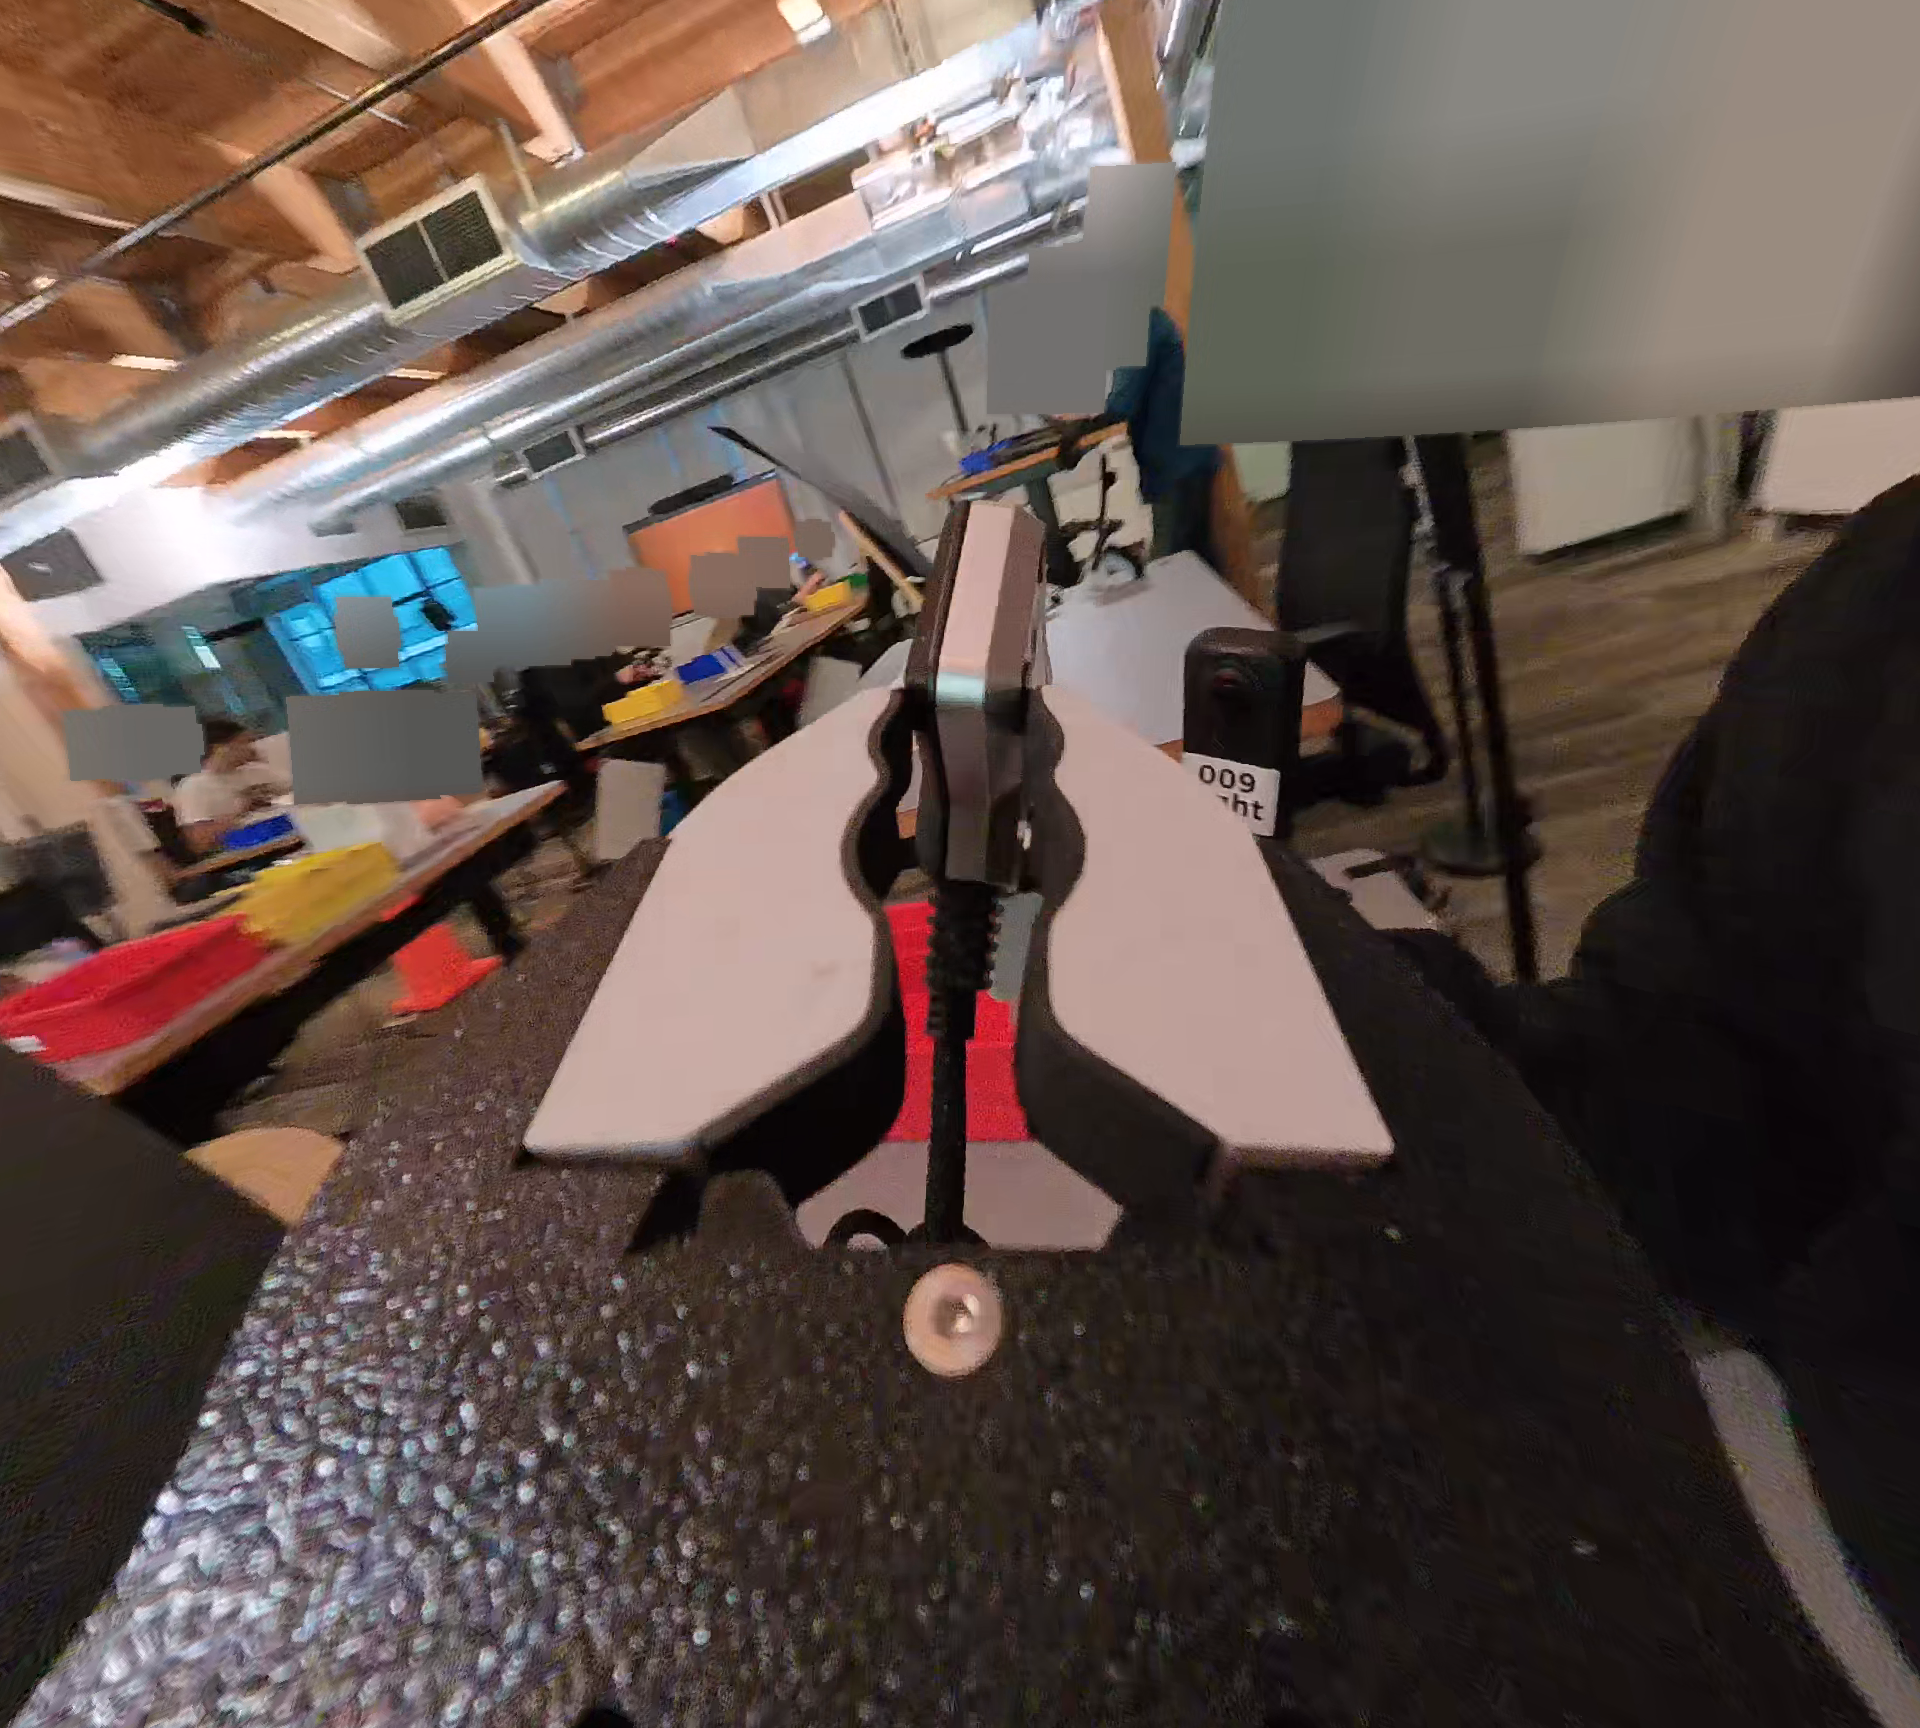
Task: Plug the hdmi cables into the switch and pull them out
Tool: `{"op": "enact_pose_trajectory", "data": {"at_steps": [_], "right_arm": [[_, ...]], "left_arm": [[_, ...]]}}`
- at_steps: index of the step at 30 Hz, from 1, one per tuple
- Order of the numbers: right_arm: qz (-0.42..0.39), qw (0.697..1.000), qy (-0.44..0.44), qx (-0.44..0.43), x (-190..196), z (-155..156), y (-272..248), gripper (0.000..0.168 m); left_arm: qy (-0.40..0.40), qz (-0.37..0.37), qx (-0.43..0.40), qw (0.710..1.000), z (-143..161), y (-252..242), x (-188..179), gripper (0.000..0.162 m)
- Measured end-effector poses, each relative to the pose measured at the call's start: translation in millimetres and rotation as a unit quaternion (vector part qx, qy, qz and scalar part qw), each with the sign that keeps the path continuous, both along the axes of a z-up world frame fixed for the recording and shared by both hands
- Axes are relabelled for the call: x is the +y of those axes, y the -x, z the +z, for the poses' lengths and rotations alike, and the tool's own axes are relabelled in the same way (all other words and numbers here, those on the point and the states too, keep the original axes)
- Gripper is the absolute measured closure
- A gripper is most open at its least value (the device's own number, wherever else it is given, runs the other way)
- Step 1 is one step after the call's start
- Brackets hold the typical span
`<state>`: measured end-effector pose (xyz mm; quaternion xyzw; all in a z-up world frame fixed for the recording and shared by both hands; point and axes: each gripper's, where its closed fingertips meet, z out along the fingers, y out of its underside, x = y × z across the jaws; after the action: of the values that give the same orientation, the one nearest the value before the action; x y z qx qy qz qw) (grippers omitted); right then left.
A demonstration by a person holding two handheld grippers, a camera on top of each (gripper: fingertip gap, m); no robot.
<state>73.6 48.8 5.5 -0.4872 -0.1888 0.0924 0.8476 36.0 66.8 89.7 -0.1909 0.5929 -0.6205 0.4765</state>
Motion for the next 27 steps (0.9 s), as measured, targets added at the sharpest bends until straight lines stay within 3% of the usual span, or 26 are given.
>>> {"op": "enact_pose_trajectory", "data": {"at_steps": [4, 6, 13, 16, 19, 24, 27], "right_arm": [[-0.032, 0.999, 0.026, -0.029, -8, -15, -12, 0.123], [-0.011, 0.999, 0.035, -0.031, -17, -31, -14, 0.143], [-0.001, 0.994, 0.070, -0.087, -41, -82, -20, 0.149], [-0.006, 0.988, 0.092, -0.125, -42, -93, -23, 0.149], [-0.019, 0.974, 0.131, -0.183, -38, -106, -31, 0.149], [-0.079, 0.923, 0.194, -0.323, -26, -137, -46, 0.150], [-0.083, 0.890, 0.222, -0.389, -15, -160, -40, 0.150]], "left_arm": [[0.114, -0.101, -0.019, 0.988, -63, -26, -12, 0.142], [0.170, -0.135, -0.034, 0.976, -80, -35, -12, 0.142], [0.177, -0.167, -0.050, 0.969, -129, -43, -32, 0.141], [0.172, -0.138, -0.030, 0.975, -142, -46, -31, 0.140], [0.123, -0.052, 0.009, 0.991, -162, -48, -20, 0.135], [0.006, 0.079, 0.106, 0.991, -183, -43, -11, 0.110], [-0.117, 0.135, 0.159, 0.971, -205, -49, -15, 0.110]]}}
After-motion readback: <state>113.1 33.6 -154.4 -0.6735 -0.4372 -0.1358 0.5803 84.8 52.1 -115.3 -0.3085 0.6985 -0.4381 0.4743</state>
